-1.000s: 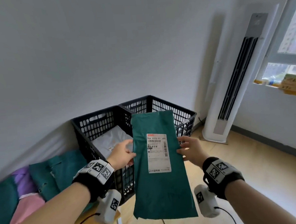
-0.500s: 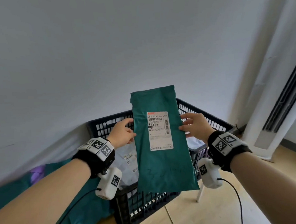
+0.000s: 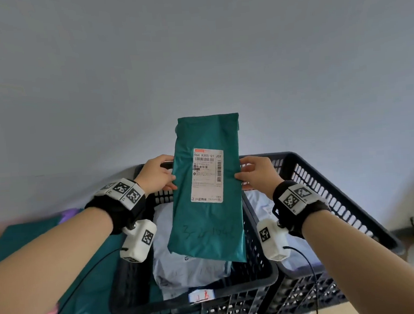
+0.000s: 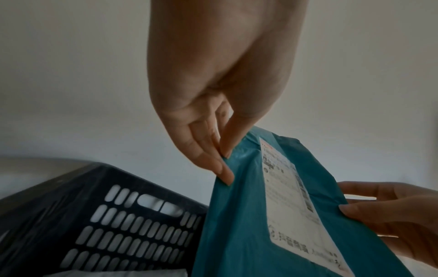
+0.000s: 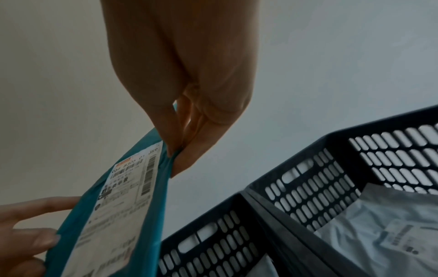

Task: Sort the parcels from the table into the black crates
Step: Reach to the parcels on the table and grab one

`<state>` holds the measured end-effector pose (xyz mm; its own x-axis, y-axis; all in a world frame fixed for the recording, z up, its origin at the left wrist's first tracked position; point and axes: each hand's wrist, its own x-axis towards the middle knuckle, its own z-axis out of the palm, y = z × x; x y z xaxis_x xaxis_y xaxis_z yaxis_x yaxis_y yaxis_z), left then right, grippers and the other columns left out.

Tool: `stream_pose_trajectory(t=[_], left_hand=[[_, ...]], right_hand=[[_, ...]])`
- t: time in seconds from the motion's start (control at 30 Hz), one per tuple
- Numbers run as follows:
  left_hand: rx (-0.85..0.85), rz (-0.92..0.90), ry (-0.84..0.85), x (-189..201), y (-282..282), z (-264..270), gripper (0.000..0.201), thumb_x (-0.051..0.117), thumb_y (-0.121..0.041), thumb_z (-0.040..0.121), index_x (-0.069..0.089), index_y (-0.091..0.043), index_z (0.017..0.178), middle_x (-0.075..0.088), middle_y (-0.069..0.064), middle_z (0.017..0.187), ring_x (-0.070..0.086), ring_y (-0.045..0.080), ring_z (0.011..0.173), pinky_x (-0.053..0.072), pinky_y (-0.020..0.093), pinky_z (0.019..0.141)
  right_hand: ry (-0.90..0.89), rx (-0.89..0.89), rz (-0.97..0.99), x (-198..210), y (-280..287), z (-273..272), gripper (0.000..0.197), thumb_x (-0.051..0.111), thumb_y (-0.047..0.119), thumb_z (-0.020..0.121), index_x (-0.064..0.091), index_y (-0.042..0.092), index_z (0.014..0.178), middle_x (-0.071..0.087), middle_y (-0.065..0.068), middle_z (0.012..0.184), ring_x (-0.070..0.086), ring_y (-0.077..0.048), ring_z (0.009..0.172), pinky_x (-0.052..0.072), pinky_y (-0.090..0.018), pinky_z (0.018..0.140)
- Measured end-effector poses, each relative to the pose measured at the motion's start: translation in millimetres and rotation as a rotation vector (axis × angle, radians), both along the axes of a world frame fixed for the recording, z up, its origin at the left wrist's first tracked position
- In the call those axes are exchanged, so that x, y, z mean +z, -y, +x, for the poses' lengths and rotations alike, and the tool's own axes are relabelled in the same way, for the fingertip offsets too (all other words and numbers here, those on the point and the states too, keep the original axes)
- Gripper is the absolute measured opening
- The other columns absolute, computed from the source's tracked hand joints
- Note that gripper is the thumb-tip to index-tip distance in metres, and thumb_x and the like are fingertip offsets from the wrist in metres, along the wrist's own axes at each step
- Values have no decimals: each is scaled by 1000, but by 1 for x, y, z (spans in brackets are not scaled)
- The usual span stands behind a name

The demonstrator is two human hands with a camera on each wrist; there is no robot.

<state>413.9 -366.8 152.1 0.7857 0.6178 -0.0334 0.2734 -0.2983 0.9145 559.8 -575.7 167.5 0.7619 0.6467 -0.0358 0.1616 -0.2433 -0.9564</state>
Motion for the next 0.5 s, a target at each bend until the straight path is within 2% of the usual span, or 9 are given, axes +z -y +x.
stream_pose_trajectory(t=[0.13, 0.2, 0.27, 0.3, 0.37, 0.43, 0.5], left_hand=[[97, 14, -85, -19, -10, 12, 48, 52, 8, 90, 46, -13, 133, 66, 21, 99, 66, 17, 58, 56, 23, 58], [112, 33, -140, -30, -15, 16, 51, 53, 6, 90, 43, -13, 136, 66, 18, 94, 67, 18, 62, 58, 28, 63], [101, 44, -181, -42, -20, 20, 65, 55, 5, 88, 33, -20, 144, 65, 14, 95, 67, 21, 68, 59, 33, 69], [81, 53, -196, -49, -23, 21, 74, 56, 4, 88, 24, -26, 148, 64, 15, 105, 66, 20, 70, 59, 30, 65], [38, 73, -238, -61, -29, 24, 86, 58, 2, 87, 11, -33, 150, 54, 20, 129, 64, 17, 71, 56, 21, 56], [38, 57, -299, -76, -36, 29, 84, 56, 3, 87, 14, -34, 149, 55, 20, 127, 63, 18, 71, 57, 25, 60], [68, 37, -371, -92, -42, 33, 73, 52, 6, 86, 27, -29, 146, 58, 15, 114, 64, 24, 76, 57, 34, 68]], right_hand=[[-69, 75, -40, -26, -27, 20, 26, 55, -12, 88, 57, -4, 112, 65, -22, 102, 67, -26, 78, 60, -28, 59], [-89, 96, -76, -41, -42, 29, 25, 55, -12, 88, 57, -3, 111, 65, -23, 101, 67, -30, 82, 60, -32, 62], [-101, 128, -121, -56, -56, 35, 23, 56, -12, 87, 59, -3, 108, 66, -21, 97, 67, -31, 85, 60, -39, 70], [-104, 143, -138, -64, -64, 38, 22, 56, -13, 86, 59, -3, 106, 66, -20, 94, 67, -30, 83, 59, -41, 73], [-87, 162, -183, -80, -78, 43, 23, 57, -14, 85, 61, -3, 104, 67, -18, 91, 67, -28, 80, 60, -38, 70], [-74, 175, -246, -97, -90, 46, 23, 59, -13, 84, 62, 0, 102, 68, -16, 91, 68, -26, 77, 60, -37, 68], [-93, 185, -298, -116, -100, 45, 23, 60, -13, 82, 62, 4, 97, 69, -16, 92, 69, -28, 79, 60, -43, 71]])
